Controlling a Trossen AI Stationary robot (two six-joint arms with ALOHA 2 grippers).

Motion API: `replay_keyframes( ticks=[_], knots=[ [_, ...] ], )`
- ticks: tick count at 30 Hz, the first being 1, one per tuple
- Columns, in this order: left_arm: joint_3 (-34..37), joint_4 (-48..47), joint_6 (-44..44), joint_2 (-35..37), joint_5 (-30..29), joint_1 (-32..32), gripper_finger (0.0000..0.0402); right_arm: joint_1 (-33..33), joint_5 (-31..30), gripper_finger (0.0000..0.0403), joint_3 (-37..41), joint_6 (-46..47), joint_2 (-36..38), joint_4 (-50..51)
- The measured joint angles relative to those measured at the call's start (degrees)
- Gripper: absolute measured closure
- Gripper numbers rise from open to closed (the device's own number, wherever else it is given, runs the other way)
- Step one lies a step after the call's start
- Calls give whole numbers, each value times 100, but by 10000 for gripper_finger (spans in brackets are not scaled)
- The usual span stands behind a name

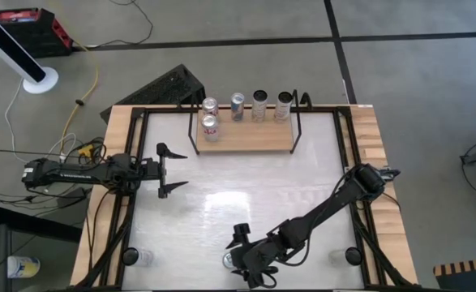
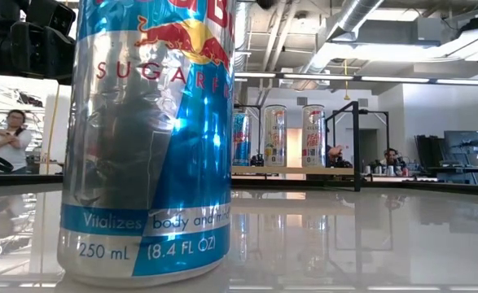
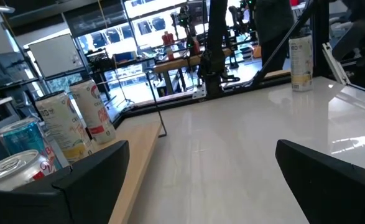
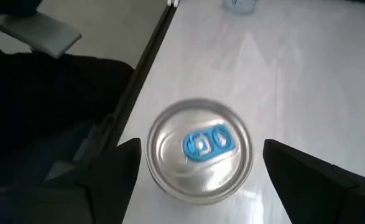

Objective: Place canned beverage on shelf
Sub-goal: Put the blue soda can on the shelf aligned with the other blue soda can on the shelf

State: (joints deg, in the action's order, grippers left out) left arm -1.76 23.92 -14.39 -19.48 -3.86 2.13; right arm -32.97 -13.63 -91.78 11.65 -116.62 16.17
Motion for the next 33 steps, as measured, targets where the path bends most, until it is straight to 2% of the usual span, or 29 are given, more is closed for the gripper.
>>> replay_keyframes(
  ticks=[6,15,25,28,33],
  knots=[
    [0,-2,0,1,0,-1,9,0,-35,70,60,-216,0,-20],
    [0,-2,-4,2,0,0,9,4,-138,158,69,-423,0,-149],
    [0,-2,-83,2,-128,-1,9,298,-1077,158,80,-822,438,-85],
    [0,-2,-92,0,-208,-2,9,573,-1191,156,80,-971,672,233],
    [0,15,-83,2,-216,-2,9,1326,-1160,155,78,-1851,992,485]
  ],
)
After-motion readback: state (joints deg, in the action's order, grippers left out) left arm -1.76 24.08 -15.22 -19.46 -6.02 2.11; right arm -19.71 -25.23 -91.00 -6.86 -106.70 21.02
